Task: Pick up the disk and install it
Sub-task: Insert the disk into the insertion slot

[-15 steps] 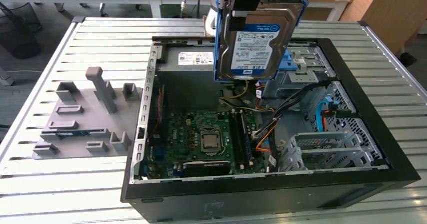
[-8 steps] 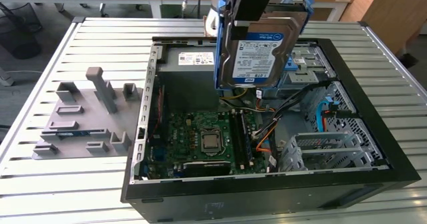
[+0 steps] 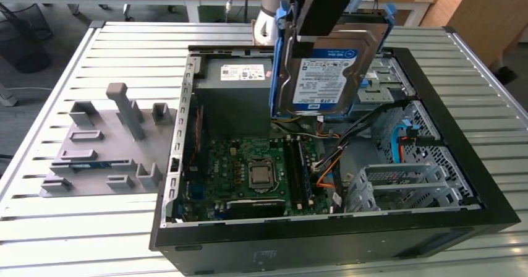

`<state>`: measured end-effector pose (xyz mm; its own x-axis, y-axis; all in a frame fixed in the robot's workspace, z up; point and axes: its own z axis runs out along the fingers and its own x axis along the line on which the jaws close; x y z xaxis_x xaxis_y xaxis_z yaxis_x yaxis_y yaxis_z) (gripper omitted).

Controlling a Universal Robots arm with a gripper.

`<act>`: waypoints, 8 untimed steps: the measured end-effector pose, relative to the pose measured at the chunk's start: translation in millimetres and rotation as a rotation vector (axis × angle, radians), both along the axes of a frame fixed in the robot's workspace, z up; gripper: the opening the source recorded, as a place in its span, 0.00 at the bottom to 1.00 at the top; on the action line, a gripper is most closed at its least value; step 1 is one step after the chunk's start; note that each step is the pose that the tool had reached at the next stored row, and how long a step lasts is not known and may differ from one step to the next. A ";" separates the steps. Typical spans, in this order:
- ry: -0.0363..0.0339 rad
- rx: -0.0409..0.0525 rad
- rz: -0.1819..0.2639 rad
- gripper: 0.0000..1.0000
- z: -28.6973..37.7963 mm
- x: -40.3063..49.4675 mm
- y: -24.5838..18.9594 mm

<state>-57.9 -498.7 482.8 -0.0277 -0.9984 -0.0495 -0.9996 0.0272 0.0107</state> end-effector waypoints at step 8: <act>0.0000 0.0003 0.000 0.36 -4.4 5.4 -14.4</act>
